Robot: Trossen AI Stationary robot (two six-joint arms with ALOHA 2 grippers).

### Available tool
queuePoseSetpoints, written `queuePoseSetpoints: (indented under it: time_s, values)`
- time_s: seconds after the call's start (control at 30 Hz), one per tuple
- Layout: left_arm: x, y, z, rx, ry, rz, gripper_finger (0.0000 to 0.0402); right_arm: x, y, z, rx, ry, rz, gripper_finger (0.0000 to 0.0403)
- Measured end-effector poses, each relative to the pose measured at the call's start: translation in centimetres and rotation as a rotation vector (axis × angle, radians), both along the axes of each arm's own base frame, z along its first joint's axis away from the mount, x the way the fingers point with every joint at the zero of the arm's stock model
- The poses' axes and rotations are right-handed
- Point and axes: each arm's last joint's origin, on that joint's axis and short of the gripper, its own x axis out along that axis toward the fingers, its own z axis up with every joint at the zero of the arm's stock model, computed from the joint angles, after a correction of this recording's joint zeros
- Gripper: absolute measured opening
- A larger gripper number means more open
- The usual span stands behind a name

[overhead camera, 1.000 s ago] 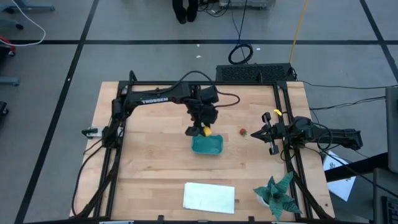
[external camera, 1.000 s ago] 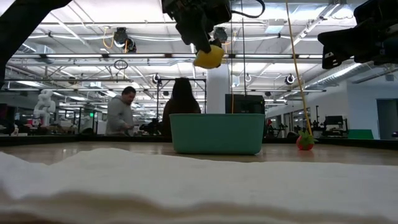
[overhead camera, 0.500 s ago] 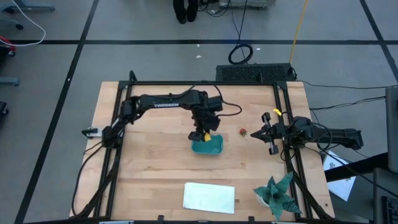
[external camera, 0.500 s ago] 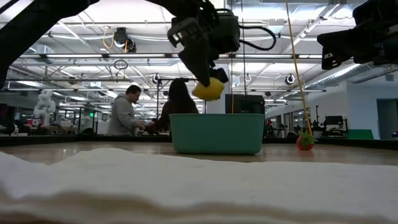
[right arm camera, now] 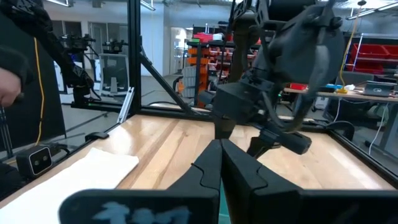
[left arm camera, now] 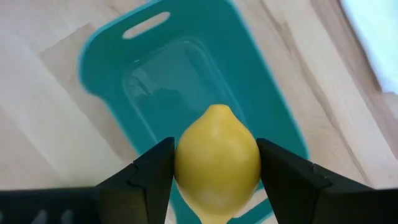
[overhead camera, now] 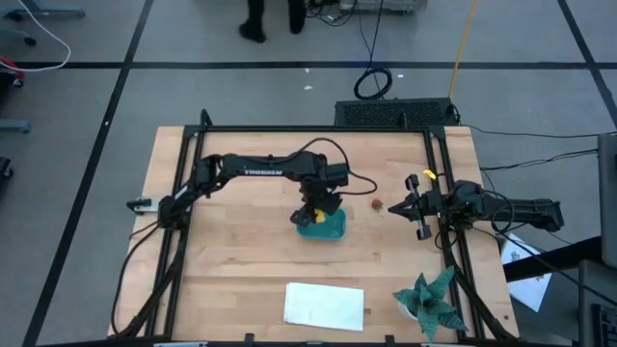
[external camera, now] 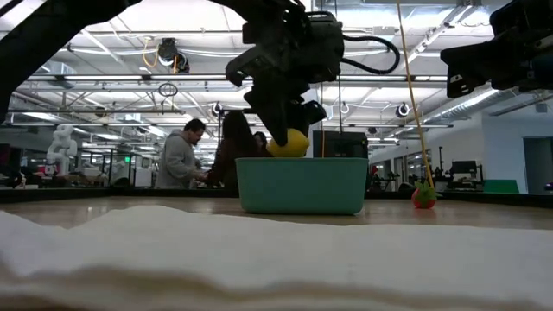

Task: Pick and placing Produce into tupperware
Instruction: Put the yellow lemon into the blue bin

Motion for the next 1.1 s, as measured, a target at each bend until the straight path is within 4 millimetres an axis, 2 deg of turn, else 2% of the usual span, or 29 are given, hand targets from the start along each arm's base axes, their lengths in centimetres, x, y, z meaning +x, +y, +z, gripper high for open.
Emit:
queuePoseSetpoints:
  time_s: [0.3,0.6,0.87,1.1]
  values:
    - [0.2,-0.1,0.1,-0.078,0.012,0.106,0.0211,0.0,0.0,0.0,0.002,0.0,0.0,0.0]
    - [0.5,-0.7,0.1,-0.078,-0.003,0.097,0.0211,0.0,0.0,0.0,0.002,-0.002,0.0,0.0]
    - [0.3,-1.4,-1.4,-0.004,0.008,0.05,0.0211,0.0,0.0,0.0,0.003,-0.001,0.0,0.0]
    - [-0.1,-0.6,-2.2,0.007,0.039,0.071,0.0211,0.0,0.0,0.0,0.003,-0.001,0.0,0.0]
